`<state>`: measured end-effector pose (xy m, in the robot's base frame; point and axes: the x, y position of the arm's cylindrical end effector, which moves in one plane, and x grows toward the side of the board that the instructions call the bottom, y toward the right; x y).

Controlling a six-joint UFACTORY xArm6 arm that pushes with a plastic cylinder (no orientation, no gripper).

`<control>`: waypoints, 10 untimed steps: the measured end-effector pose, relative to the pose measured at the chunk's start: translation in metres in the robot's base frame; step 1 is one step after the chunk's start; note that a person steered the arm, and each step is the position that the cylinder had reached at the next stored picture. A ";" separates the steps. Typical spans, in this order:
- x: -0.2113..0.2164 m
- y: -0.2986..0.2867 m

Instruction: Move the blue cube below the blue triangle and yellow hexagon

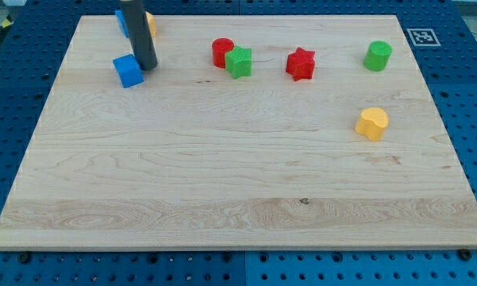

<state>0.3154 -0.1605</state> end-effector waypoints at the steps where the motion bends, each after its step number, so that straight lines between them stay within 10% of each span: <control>1: 0.005 0.033; 4: 0.081 0.011; 7: -0.008 -0.078; 10: 0.013 -0.032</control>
<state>0.3283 -0.1920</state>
